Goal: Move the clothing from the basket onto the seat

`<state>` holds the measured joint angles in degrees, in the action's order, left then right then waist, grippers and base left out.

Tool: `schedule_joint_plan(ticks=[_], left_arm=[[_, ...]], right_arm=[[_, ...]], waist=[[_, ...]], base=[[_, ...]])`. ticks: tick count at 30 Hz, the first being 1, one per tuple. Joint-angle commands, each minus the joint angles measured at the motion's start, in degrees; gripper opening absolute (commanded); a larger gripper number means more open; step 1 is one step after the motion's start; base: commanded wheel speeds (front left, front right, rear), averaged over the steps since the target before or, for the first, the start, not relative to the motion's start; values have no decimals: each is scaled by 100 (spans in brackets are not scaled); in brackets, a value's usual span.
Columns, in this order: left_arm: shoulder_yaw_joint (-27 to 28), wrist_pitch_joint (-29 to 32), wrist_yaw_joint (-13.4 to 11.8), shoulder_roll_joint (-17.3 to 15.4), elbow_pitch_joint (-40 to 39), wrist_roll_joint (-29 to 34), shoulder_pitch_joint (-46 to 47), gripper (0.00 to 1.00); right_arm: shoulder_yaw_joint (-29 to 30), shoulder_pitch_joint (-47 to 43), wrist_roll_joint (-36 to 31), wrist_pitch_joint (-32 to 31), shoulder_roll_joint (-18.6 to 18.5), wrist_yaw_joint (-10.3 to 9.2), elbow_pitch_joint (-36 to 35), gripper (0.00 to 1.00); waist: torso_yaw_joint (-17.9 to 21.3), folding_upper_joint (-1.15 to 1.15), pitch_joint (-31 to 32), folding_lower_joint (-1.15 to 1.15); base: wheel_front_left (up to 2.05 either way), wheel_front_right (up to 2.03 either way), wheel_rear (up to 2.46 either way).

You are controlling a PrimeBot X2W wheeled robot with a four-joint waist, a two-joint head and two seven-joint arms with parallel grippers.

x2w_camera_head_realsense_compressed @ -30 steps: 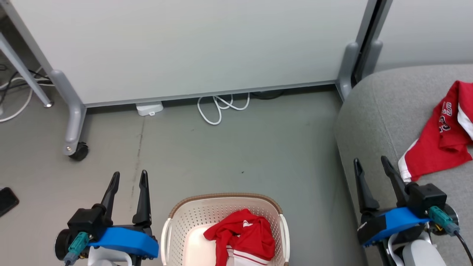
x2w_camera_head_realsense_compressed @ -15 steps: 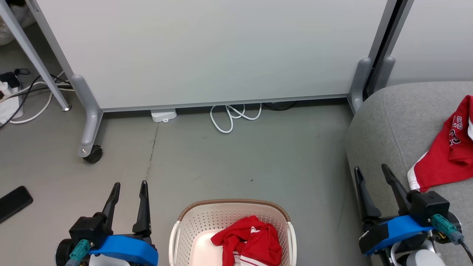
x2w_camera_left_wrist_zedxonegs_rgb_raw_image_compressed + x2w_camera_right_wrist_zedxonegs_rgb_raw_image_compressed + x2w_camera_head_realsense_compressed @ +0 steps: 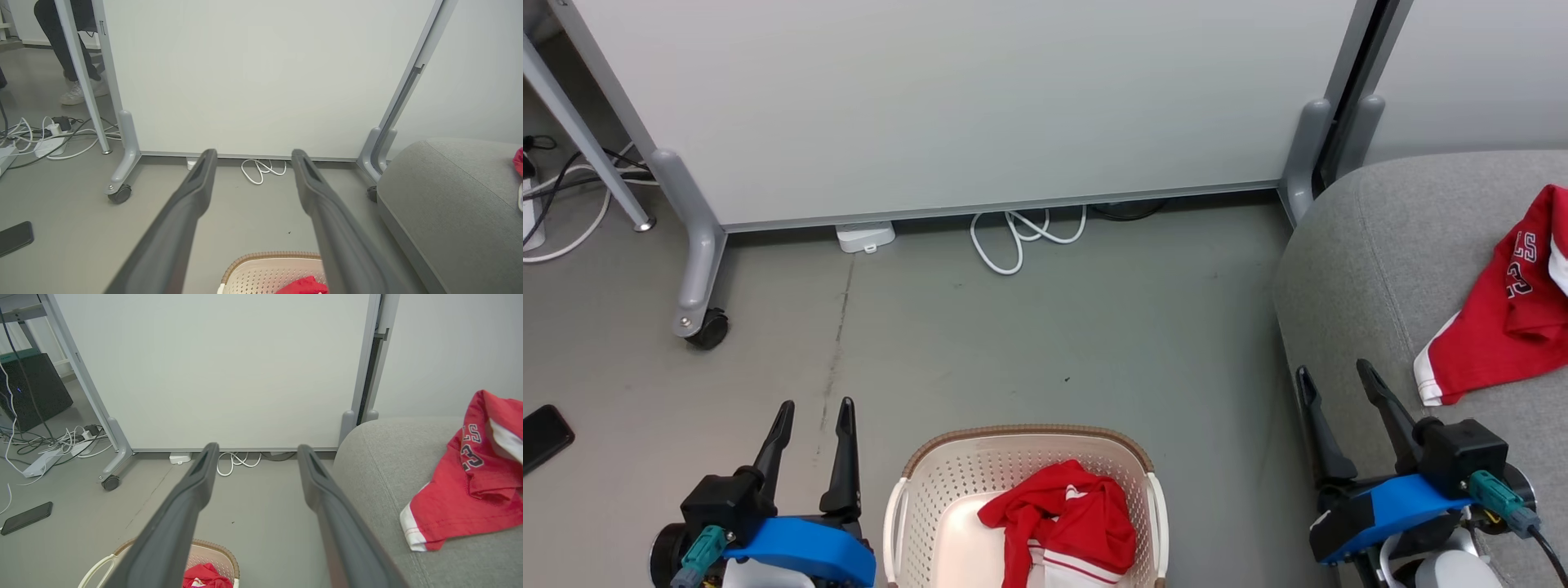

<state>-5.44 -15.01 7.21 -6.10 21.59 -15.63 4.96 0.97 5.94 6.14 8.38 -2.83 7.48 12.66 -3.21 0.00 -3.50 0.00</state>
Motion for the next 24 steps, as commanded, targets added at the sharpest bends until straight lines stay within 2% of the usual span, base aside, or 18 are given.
schedule_joint_plan(ticks=[1,6,10,22,24], left_arm=[[-26,-25,42,-26,26,-8,77,100],[-95,-21,42,-46,173,-80,184,100],[-325,-21,41,-82,506,-182,444,100],[-1415,2,41,-346,2017,-787,1754,100],[-1527,16,40,-364,2134,-848,1851,100]], right_arm=[[-18,42,22,-13,-11,3,-35,100],[-109,163,58,6,-11,3,-147,100],[-190,354,64,39,-11,3,-280,100],[-397,981,119,312,-6,3,-613,100],[-428,1031,139,350,-4,3,-634,100]], waist=[[52,0,-57,0],[248,0,-378,0],[566,0,-949,0],[1453,0,-2552,0],[1518,0,-2657,0]], base=[[0,0,0],[0,0,0],[0,0,0],[0,0,0],[0,0,0]])
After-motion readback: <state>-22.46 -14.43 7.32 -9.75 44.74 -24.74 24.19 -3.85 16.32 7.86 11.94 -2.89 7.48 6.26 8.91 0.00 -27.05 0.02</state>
